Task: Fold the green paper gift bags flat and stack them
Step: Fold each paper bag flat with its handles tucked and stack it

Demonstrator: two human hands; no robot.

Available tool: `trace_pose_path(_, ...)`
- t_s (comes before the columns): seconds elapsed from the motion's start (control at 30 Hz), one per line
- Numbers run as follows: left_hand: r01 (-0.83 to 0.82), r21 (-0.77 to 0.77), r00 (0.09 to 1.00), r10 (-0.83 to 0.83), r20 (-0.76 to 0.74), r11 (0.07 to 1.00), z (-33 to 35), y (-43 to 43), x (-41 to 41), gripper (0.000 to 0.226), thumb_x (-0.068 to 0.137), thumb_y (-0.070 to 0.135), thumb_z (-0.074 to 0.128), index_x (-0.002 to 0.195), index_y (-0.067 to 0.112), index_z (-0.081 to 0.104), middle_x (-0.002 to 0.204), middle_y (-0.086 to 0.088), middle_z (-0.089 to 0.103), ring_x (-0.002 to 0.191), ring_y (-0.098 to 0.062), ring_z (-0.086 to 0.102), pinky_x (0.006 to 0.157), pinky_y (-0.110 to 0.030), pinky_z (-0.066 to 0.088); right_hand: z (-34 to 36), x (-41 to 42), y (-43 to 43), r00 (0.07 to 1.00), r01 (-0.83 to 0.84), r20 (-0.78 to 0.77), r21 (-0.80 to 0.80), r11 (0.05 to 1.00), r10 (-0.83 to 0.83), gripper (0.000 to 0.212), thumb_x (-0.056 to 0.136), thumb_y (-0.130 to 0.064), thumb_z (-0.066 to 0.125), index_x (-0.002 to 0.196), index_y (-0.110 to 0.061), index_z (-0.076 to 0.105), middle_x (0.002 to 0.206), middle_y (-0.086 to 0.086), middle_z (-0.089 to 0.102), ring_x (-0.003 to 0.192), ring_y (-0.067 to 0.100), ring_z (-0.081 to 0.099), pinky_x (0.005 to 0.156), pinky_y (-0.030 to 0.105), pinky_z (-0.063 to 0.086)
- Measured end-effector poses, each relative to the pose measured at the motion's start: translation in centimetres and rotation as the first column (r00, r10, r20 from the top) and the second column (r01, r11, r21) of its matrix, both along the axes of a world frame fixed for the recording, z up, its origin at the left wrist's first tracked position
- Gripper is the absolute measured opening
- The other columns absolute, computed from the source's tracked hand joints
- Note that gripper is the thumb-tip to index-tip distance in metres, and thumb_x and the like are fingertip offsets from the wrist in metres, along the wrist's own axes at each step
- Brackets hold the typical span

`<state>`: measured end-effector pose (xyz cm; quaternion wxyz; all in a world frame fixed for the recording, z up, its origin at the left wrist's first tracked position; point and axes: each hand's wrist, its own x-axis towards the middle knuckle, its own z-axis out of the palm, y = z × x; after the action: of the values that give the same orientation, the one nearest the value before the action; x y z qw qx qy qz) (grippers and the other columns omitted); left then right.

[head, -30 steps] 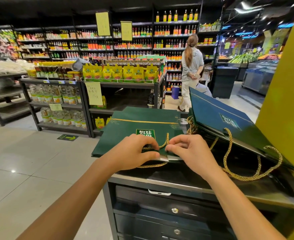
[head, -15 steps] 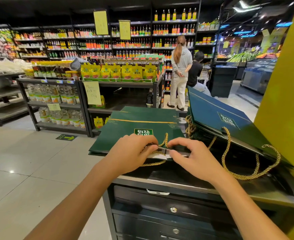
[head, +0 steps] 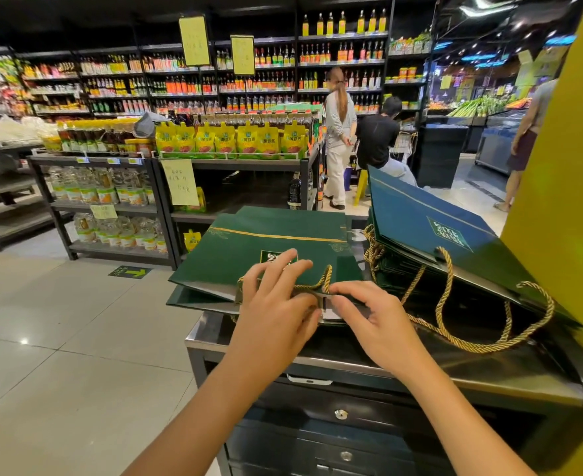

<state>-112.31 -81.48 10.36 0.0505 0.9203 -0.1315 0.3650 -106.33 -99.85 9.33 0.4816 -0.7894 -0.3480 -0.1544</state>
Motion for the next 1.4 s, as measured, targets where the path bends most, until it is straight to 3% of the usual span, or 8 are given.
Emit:
trace_pose_path(0.43,-0.124,-0.216,0.992,0.116,-0.047,0.969,-0.3,-2.1,0.5,0.009,0.075,0.024,0.082,0.072,0.027,0.074,0.121,0.005,0.069,0.128,-0.023,0.055,0.102,-0.041,0.024,-0.9,0.6,-0.1,0.998,0.035,0.044,0.005,0.999,-0.035,0.02,0.098,-0.022,0.064,0.115,-0.024,0.075,0.102,-0.03,0.064,0.105,0.004,0.062,0.091,0.034,0.054)
trace_pose_path(0.57,-0.067,-0.219,0.998,0.061,-0.031,0.973,0.0,-1.8,0.4,0.012,0.072,0.023,0.079,0.069,0.026,0.068,0.114,0.007,0.069,0.118,-0.019,0.059,0.098,-0.039,0.025,-1.0,0.6,-0.1,0.999,0.034,0.04,0.019,0.999,-0.035,0.02,0.098,-0.021,0.064,0.114,-0.025,0.075,0.104,-0.026,0.067,0.106,0.005,0.063,0.09,0.038,0.055)
trace_pose_path(0.8,0.093,-0.297,0.982,-0.136,-0.128,0.95,-0.5,-0.5,-0.9,0.008,0.074,0.037,0.048,0.072,0.035,0.041,0.118,0.014,0.063,0.118,-0.004,0.051,0.102,-0.029,0.02,-1.1,0.9,-0.2,0.997,0.063,0.04,0.009,0.998,-0.063,0.021,0.095,-0.034,0.062,0.112,-0.032,0.075,0.11,-0.03,0.066,0.111,0.003,0.061,0.092,0.045,0.053)
trace_pose_path(1.03,0.105,-0.324,0.978,-0.156,-0.136,0.94,1.0,1.0,-1.6,0.02,0.084,0.047,0.05,0.076,0.029,0.056,0.115,0.015,0.063,0.11,0.0,0.054,0.095,-0.017,0.033,-1.0,0.4,-0.2,0.994,0.086,0.059,0.022,0.996,-0.087,0.019,0.09,-0.03,0.07,0.108,-0.03,0.077,0.105,-0.028,0.069,0.111,0.0,0.062,0.098,0.041,0.052)
trace_pose_path(1.1,0.062,-0.4,0.987,-0.115,-0.111,0.915,2.2,2.0,-1.9,0.025,0.088,0.047,0.049,0.074,0.028,0.057,0.101,0.014,0.067,0.097,-0.002,0.059,0.088,-0.02,0.043,-1.0,0.3,-0.2,0.993,0.098,0.065,0.017,0.995,-0.099,0.019,0.089,-0.029,0.072,0.107,-0.031,0.077,0.106,-0.028,0.069,0.112,0.0,0.061,0.099,0.044,0.051)
trace_pose_path(1.23,-0.121,-0.437,0.992,0.119,-0.031,0.891,3.7,5.7,-2.3,0.014,0.092,0.03,0.063,0.079,0.026,0.061,0.085,0.011,0.065,0.084,-0.005,0.06,0.082,-0.045,0.053,-0.6,0.1,-0.2,0.992,0.122,0.017,-0.001,0.993,-0.122,0.022,0.087,-0.045,0.065,0.106,-0.038,0.075,0.108,-0.034,0.066,0.117,-0.002,0.057,0.105,0.048,0.046)
trace_pose_path(1.3,-0.219,-0.465,0.975,0.206,-0.078,0.858,4.5,7.5,-2.5,0.007,0.092,0.028,0.067,0.09,0.022,0.064,0.091,0.007,0.066,0.084,-0.009,0.06,0.08,-0.045,0.054,-0.4,0.0,-0.3,0.989,0.147,0.005,-0.016,0.989,-0.147,0.022,0.087,-0.053,0.062,0.104,-0.043,0.073,0.107,-0.036,0.064,0.118,-0.005,0.053,0.107,0.046,0.044)
trace_pose_path(1.4,-0.382,-0.573,0.92,0.24,-0.309,0.725,5.2,9.4,-2.6,0.034,0.092,0.03,0.07,0.121,0.014,0.06,0.116,-0.002,0.063,0.101,-0.017,0.06,0.077,-0.032,0.05,0.2,-0.4,-0.4,0.981,0.191,-0.006,-0.088,0.978,-0.192,0.039,0.084,-0.065,0.058,0.11,-0.039,0.071,0.111,-0.035,0.061,0.119,-0.005,0.049,0.109,0.042,0.042)
